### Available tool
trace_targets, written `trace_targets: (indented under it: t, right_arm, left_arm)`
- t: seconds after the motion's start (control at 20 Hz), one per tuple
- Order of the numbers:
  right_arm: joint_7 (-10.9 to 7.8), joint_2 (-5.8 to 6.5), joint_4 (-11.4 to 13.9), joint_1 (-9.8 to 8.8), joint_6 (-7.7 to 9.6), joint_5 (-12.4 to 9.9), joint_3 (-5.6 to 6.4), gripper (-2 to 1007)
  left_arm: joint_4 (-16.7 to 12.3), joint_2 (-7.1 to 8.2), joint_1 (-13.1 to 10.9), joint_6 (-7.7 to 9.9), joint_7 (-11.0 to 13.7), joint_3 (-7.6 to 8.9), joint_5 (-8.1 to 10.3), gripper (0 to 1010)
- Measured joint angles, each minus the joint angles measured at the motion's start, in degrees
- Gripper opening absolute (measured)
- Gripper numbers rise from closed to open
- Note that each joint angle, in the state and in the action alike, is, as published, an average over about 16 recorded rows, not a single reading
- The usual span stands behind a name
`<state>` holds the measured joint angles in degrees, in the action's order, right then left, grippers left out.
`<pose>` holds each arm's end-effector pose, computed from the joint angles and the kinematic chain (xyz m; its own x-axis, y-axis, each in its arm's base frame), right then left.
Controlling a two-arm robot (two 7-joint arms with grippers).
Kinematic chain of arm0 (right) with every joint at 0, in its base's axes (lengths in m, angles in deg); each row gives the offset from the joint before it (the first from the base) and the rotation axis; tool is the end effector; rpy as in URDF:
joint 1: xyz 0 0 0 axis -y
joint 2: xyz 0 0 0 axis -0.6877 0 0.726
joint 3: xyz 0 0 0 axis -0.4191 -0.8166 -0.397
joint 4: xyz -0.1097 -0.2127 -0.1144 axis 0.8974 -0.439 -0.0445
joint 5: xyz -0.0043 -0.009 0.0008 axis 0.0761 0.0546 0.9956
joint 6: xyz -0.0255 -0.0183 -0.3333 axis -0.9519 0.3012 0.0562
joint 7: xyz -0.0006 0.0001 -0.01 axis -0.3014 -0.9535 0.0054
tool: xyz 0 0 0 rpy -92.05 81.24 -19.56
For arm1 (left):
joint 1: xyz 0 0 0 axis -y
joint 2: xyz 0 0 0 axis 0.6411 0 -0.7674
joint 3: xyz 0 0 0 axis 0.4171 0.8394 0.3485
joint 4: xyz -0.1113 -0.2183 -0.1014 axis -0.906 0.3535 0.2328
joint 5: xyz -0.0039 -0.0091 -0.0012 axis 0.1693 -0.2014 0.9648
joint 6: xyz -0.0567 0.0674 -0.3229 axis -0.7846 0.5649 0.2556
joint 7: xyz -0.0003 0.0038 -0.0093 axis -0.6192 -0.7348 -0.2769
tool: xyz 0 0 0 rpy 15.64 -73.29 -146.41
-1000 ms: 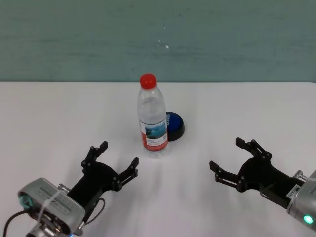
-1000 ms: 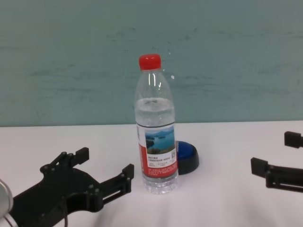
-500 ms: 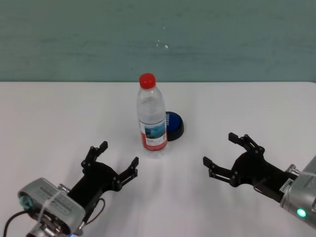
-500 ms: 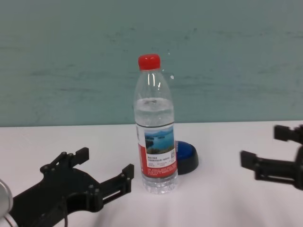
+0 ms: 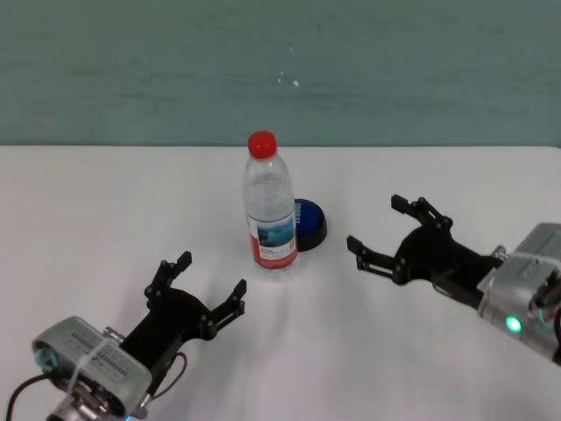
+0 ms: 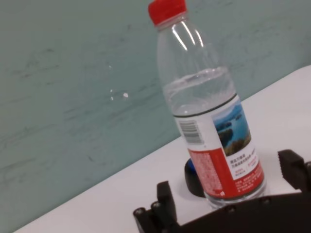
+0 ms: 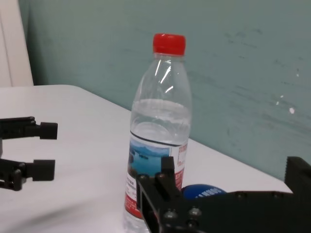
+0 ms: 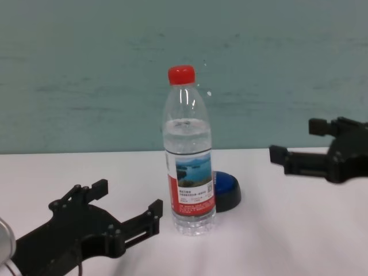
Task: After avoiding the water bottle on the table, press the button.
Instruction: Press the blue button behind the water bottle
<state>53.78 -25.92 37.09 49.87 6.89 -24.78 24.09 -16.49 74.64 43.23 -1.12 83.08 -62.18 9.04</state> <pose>0.3513 -0.0197 -0.2225 0.6649 -0.7203 0.1976 0.7433 0.6639 -0.0813 0.3110 0.0026 -0.3073 0.4679 0.8072 0.3599 -0.8631 0.5049 -0.0101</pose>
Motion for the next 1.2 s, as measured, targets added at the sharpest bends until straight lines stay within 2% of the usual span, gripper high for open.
trace_targets:
  t: [0.35, 0.65, 0.9, 1.2]
  right_arm:
    - [-1.56, -1.32, -4.9, 6.65, 0.81, 0.1, -2.44, 1003]
    - [-2.8, -2.34, -9.3, 11.38, 1.07, -0.1, -4.32, 1003]
    - [-3.44, -3.12, -12.7, 14.15, 1.15, -0.9, -5.18, 1003]
    - [-3.91, -4.01, -16.4, 16.39, 1.25, -2.5, -5.5, 1003]
  left_arm:
    - [0.0, 0.0, 0.0, 0.0, 0.0, 0.0, 0.0, 1000]
    - [0.0, 0.0, 0.0, 0.0, 0.0, 0.0, 0.0, 1000]
    - [0.0, 0.0, 0.0, 0.0, 0.0, 0.0, 0.0, 1000]
    - [0.0, 0.0, 0.0, 0.0, 0.0, 0.0, 0.0, 1000]
